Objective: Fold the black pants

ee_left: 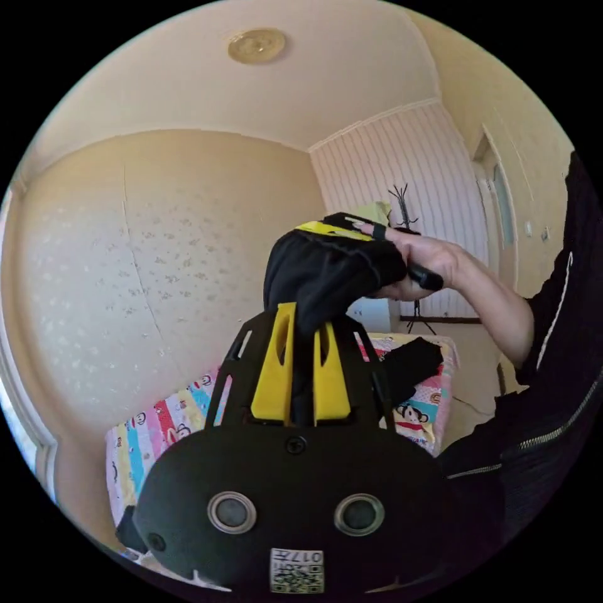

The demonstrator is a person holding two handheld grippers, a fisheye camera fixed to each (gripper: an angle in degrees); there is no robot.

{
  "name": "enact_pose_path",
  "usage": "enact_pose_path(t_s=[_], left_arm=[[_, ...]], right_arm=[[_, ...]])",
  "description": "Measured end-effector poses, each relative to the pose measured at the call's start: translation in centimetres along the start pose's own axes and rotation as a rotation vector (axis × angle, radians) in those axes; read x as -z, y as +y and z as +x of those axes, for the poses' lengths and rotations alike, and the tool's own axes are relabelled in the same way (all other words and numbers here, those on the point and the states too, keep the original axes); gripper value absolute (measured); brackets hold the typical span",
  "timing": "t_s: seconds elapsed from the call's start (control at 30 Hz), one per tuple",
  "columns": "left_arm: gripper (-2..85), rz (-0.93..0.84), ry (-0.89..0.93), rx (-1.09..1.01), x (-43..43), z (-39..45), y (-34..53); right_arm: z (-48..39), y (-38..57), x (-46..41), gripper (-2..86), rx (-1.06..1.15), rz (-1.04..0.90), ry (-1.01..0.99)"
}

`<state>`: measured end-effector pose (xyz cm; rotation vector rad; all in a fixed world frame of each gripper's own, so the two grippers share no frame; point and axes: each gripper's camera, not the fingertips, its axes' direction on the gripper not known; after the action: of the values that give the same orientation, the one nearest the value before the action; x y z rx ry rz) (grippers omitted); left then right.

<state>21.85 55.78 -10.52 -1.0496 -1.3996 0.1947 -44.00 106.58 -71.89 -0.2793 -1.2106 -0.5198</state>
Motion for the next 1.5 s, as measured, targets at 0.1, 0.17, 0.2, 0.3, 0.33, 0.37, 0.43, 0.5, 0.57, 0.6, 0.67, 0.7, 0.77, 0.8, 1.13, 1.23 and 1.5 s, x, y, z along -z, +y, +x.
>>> enact_pose_path(t_s=[0.1,0.17,0.2,0.3,0.33,0.37,0.43,0.5,0.57,0.6,0.67,0.7,0.77,0.8,1.13,1.23,1.5], left_arm=[[3.6,0.129,0.257,0.264,0.3,-5.2,-0.1],[3.5,0.221,0.422,0.374,0.1,-8.4,-0.1],[3.5,0.287,0.485,0.431,0.1,-10.2,-0.1],[3.4,0.404,0.580,0.456,0.0,-13.6,-0.8],[3.4,0.410,0.599,0.434,-0.2,-14.3,-1.6],[3.4,0.410,0.610,0.425,-0.3,-14.5,-2.1],[3.3,0.403,0.616,0.417,-1.0,-14.7,-4.0],[3.4,0.396,0.599,0.441,-1.8,-14.8,-5.2],[3.5,0.383,0.566,0.428,-2.5,-14.6,-6.7],[3.6,0.371,0.538,0.404,-2.8,-14.4,-7.9],[3.7,0.360,0.509,0.388,-3.2,-14.3,-9.6],[3.7,0.364,0.497,0.370,-3.4,-14.1,-10.8],[3.7,0.376,0.494,0.347,-3.5,-14.1,-12.4],[3.7,0.386,0.491,0.348,-3.5,-14.1,-13.5],[4.1,0.462,0.505,0.338,-2.8,-14.6,-19.9],[4.2,0.475,0.485,0.354,-2.1,-15.2,-21.0],[4.4,0.524,0.511,0.358,1.1,-16.5,-23.6]], right_arm=[[-0.1,-1.9,0.5,13.5,0.065,-0.105,-0.018],[-0.1,-2.6,1.6,14.0,0.099,-0.138,-0.081],[-0.2,-2.7,2.5,14.1,0.139,-0.149,-0.112],[-0.2,-2.4,4.7,12.5,0.222,-0.199,-0.103],[-0.1,-2.3,5.0,12.1,0.234,-0.210,-0.084],[0.1,-1.9,5.7,11.1,0.264,-0.221,-0.035],[0.4,-1.3,6.8,9.9,0.323,-0.200,0.009],[1.8,-0.2,9.9,8.3,0.365,-0.031,-0.079],[3.2,0.8,12.6,7.9,0.386,0.112,-0.194],[4.0,1.6,13.9,7.9,0.413,0.166,-0.234],[4.9,3.0,15.3,8.4,0.460,0.191,-0.212],[5.5,4.1,15.7,9.9,0.479,0.191,-0.143],[5.9,6.2,15.9,14.6,0.516,0.198,0.013],[5.9,7.9,15.6,19.2,0.577,0.228,0.127],[6.8,9.1,11.1,22.5,0.754,0.217,0.174],[5.2,9.2,9.2,18.6,0.913,0.117,0.166],[0.0,10.8,7.8,22.5,1.006,0.109,0.380]])
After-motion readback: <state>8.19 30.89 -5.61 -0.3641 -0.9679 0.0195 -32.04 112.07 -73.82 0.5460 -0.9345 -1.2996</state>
